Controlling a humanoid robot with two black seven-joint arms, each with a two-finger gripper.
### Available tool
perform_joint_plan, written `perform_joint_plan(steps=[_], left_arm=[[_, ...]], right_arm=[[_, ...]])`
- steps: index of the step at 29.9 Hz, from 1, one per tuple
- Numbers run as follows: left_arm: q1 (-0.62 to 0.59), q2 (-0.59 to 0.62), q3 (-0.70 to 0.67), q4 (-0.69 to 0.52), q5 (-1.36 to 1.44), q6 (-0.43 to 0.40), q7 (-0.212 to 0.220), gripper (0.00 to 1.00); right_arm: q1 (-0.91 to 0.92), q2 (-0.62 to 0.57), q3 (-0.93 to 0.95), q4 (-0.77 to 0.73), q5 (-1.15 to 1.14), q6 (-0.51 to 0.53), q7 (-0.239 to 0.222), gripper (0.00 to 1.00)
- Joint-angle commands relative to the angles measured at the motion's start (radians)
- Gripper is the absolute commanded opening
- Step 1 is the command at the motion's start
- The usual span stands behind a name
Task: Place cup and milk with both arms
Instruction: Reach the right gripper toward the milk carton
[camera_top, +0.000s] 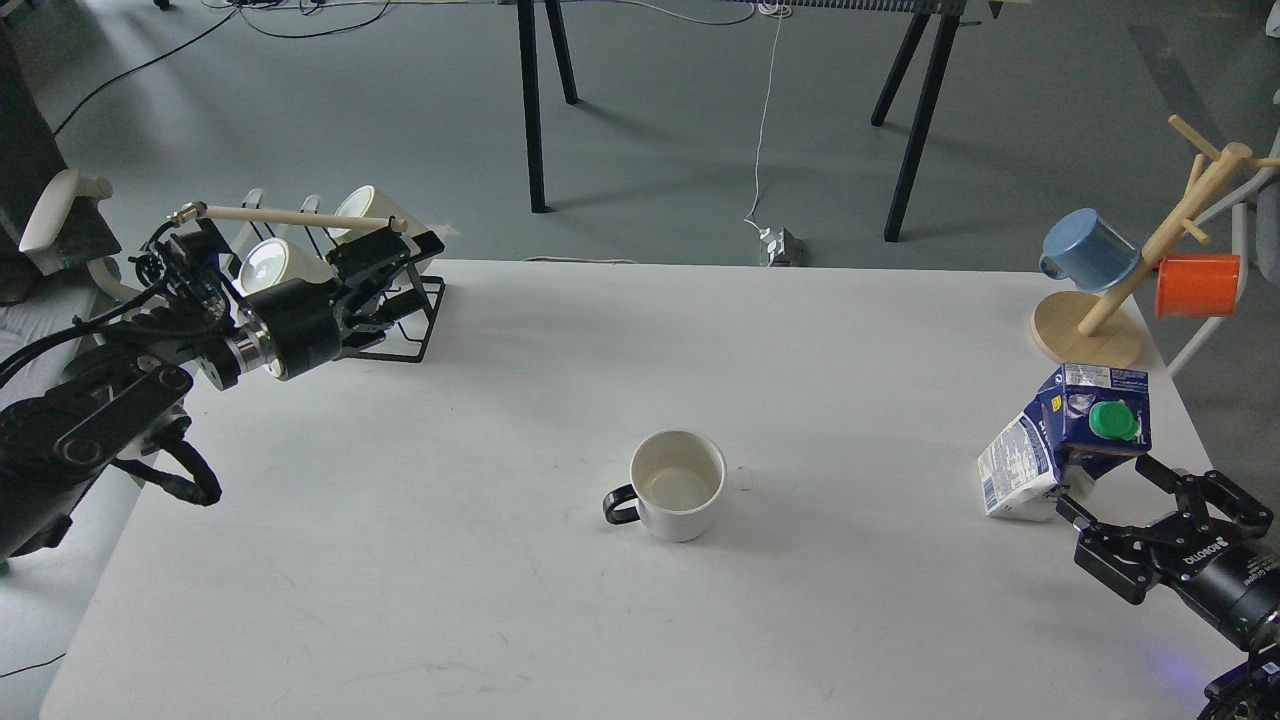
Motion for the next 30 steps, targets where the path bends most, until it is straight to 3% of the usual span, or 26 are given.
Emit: perform_joint_plan(steps=[1,25,27,30], left_arm=[[0.002,0.001,0.0,0.0,-0.002,0.0,0.0,0.99],[0.024,-0.003,0.0,0.015,-0.003,0.0,0.0,0.99],[0.024,-0.003,0.0,0.015,-0.002,0.0,0.0,0.99],[0.024,-0.003,0.0,0.017,-0.002,0.0,0.0,0.99]], right_arm=[[0.018,0.015,-0.001,-0.012,-0.001,0.0,0.0,0.99],[0.138,0.13,-0.001,-0.127,-0.007,0.0,0.0,0.97],[0.137,0.144,-0.001,-0.127,-0.008,0.0,0.0,0.93],[0.133,0.152,-0.001,-0.124,-0.025,0.0,0.0,0.58]])
